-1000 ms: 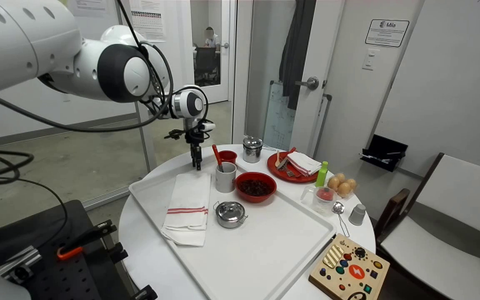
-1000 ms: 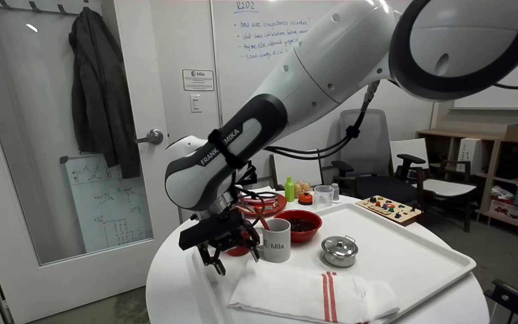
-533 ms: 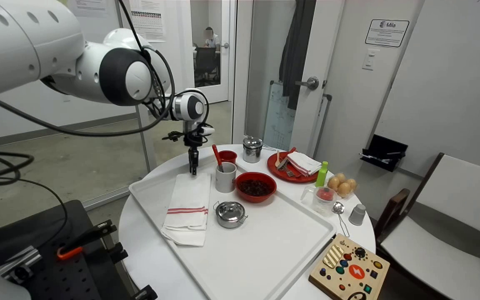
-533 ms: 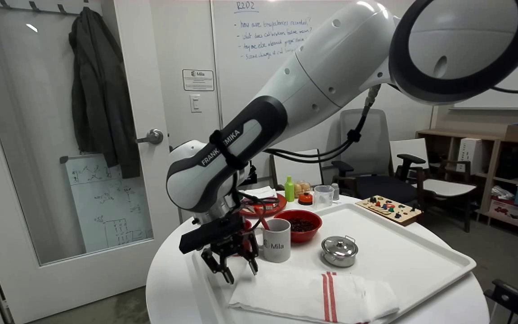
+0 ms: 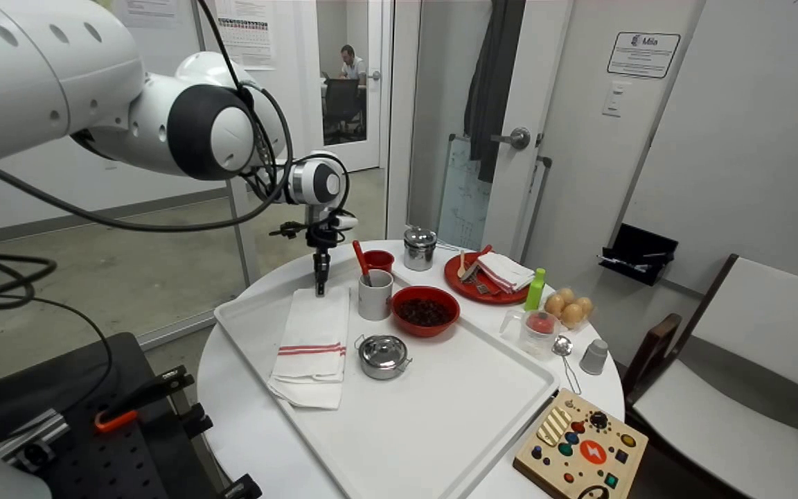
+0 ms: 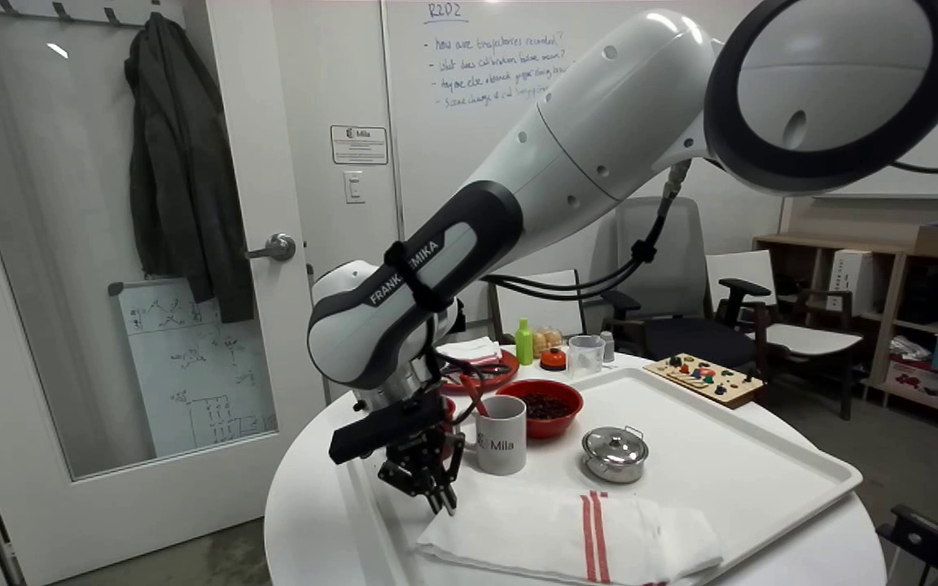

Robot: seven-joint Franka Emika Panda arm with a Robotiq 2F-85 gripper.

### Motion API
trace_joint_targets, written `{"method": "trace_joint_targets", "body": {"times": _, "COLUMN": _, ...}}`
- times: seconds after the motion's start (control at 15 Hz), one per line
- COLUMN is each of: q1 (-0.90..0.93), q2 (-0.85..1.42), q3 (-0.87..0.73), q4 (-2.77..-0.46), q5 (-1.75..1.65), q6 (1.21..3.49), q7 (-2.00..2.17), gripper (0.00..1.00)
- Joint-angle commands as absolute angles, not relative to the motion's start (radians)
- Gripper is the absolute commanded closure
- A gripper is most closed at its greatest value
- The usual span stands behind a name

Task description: Fold the white and red towel from left to right

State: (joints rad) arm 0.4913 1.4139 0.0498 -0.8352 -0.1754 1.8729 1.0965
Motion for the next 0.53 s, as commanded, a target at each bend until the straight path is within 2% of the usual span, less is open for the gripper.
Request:
{"method": "trace_joint_targets", "body": {"times": 0.0, "q1": 0.487, "q2": 1.411, "q3": 0.06, "q4": -0.829, "q5": -0.159, "q6": 1.866, "q7": 1.113, "gripper": 0.91}}
{"method": "trace_joint_targets", "body": {"times": 0.27, "q1": 0.492, "q2": 1.37, "q3": 0.064, "q4": -0.879, "q5": -0.165, "q6": 1.902, "q7": 1.113, "gripper": 0.88}}
{"method": "trace_joint_targets", "body": {"times": 0.47, "q1": 0.501, "q2": 1.325, "q3": 0.065, "q4": -0.936, "q5": -0.171, "q6": 1.948, "q7": 1.141, "gripper": 0.9}}
